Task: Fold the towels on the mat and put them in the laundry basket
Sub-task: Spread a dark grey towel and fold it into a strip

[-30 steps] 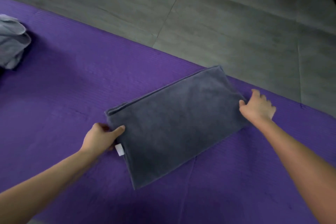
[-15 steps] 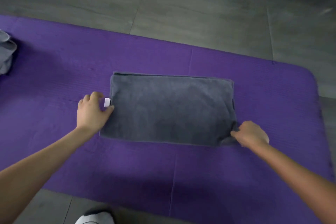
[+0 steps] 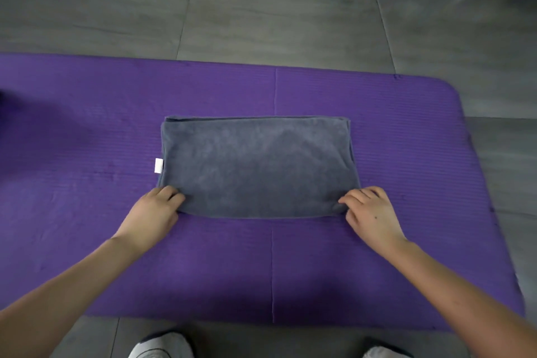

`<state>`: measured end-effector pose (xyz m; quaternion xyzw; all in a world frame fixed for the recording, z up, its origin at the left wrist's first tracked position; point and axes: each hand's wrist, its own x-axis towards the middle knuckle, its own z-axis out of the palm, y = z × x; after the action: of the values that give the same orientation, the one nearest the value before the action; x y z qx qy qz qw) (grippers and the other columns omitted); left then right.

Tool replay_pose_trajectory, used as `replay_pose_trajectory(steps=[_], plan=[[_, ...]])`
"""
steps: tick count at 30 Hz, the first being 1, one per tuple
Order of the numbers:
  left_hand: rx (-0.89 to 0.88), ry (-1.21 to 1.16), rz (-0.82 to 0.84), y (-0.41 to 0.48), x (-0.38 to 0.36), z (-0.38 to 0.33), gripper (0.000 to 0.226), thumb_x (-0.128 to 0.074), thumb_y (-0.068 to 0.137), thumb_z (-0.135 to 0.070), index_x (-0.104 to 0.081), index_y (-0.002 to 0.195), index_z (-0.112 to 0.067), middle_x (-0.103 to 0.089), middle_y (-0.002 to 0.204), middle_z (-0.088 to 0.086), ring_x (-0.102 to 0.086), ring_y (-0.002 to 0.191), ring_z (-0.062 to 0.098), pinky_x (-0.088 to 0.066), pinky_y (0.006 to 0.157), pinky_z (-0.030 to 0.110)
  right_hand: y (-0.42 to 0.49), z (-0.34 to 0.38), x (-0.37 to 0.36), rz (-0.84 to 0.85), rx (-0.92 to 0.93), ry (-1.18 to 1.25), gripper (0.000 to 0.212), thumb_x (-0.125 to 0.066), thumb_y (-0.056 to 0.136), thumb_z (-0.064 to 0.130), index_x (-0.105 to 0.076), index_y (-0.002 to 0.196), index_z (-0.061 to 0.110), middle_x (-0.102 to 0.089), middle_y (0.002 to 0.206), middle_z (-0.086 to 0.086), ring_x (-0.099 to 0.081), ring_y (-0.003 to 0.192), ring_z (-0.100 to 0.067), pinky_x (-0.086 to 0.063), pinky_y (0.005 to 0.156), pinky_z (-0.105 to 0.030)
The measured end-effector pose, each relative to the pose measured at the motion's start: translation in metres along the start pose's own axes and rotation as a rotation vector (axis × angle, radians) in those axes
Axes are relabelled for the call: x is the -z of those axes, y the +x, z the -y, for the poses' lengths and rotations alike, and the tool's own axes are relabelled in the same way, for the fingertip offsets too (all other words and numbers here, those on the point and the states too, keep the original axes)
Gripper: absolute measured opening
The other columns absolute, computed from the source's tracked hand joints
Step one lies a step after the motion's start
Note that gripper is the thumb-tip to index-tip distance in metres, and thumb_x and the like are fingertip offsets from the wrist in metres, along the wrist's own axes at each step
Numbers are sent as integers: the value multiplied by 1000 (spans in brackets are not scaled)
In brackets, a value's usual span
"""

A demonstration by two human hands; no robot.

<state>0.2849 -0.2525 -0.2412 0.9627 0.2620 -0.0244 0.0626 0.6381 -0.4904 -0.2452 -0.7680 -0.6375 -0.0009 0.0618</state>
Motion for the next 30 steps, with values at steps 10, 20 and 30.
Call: replay_pose_trajectory(steps=[10,20,30], plan=[[478,-1036,130,38,90,68,29,-64,67,4,-70,70,-23,-65,59,-8,-54,56,-2,-43,60,14,50,-33,73,309,-535,1247,32,-54,81,-16,-65,91,13,-71,77,9,-61,73,3,-45,69,-8],[738,-948,-175,121,44,77,20,-56,87,2,-62,98,-13,-59,75,6,-47,65,14,-40,60,16,116,-54,17,102,-692,776,23,-65,84,9,-60,84,32,-64,79,9,-56,73,-12,-47,70,-32],[1061,-810,-383,103,17,60,33,-55,90,-41,-55,107,-13,-58,98,1,-55,90,20,-44,83,37,106,-41,-6,-126,-466,63,24,-66,82,22,-69,105,15,-64,105,-8,-58,92,-36,-39,81,-44]])
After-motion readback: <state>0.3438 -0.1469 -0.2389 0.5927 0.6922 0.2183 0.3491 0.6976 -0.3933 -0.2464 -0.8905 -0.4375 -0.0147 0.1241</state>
